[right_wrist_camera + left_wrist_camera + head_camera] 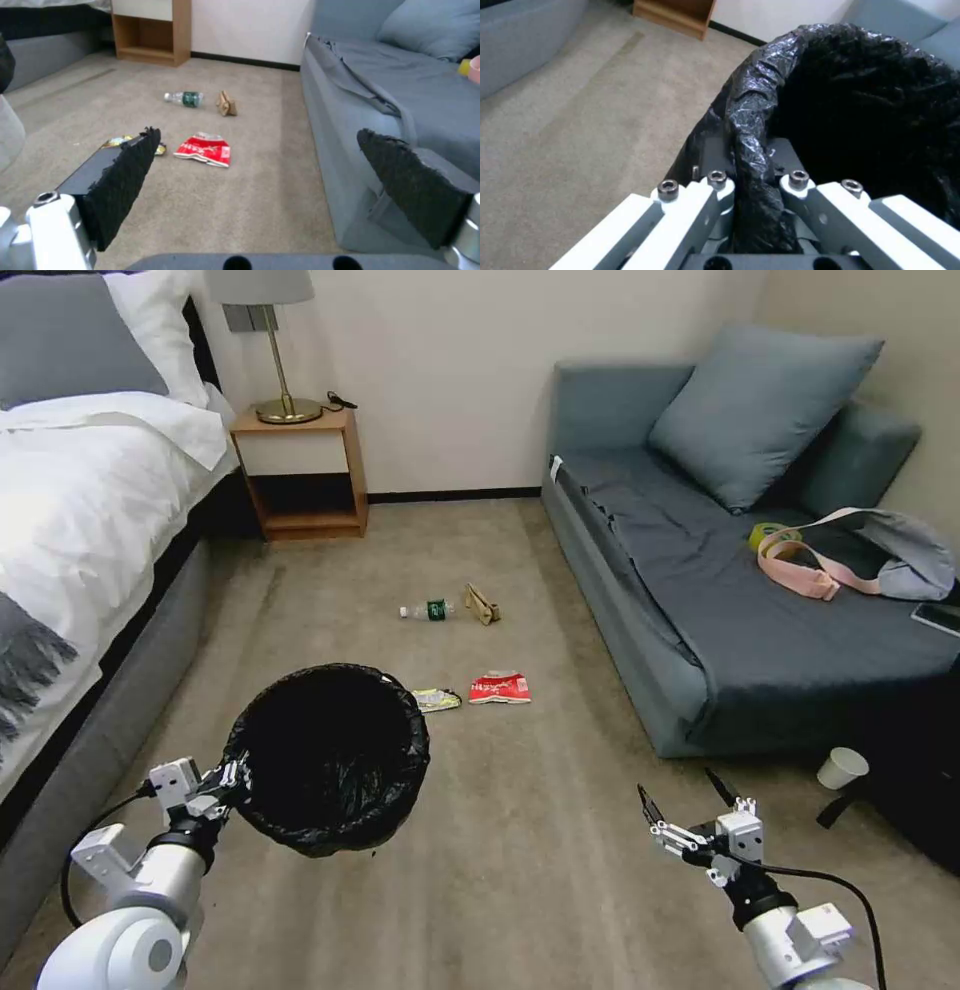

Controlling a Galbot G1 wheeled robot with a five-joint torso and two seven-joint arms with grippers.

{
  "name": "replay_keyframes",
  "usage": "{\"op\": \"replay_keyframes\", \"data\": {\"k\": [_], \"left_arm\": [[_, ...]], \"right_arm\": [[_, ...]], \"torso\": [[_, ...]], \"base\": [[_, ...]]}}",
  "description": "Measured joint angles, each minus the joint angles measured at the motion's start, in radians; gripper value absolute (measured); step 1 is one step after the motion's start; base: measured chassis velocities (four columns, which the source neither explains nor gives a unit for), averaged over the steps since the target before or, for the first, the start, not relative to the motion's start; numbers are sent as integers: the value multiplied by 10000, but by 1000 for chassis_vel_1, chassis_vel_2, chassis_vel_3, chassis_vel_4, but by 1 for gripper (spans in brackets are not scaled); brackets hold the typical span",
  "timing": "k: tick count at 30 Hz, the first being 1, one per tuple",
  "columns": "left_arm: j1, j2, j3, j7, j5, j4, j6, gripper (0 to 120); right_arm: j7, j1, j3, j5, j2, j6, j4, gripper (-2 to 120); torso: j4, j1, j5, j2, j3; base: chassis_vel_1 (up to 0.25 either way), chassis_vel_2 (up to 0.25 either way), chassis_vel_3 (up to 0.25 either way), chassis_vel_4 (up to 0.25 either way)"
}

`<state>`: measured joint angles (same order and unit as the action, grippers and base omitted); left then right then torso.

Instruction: Pick up the trash bin, then pick up the garbage on the floor and place it into the trash bin.

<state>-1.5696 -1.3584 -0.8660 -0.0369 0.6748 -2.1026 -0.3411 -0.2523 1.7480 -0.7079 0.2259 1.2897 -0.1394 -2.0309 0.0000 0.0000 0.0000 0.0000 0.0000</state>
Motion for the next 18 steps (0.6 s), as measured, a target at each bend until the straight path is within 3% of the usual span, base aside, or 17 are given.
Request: {"op": "replay_keyframes", "data": {"k": [18], "left_arm": [[-8, 42, -128, -19, 118, 15, 0, 5]], "right_arm": [[-21, 2, 1, 38, -26, 19, -29, 100]], "torso": [[0, 0, 0, 0, 0]], "base": [[-31, 31, 33, -29]]}}
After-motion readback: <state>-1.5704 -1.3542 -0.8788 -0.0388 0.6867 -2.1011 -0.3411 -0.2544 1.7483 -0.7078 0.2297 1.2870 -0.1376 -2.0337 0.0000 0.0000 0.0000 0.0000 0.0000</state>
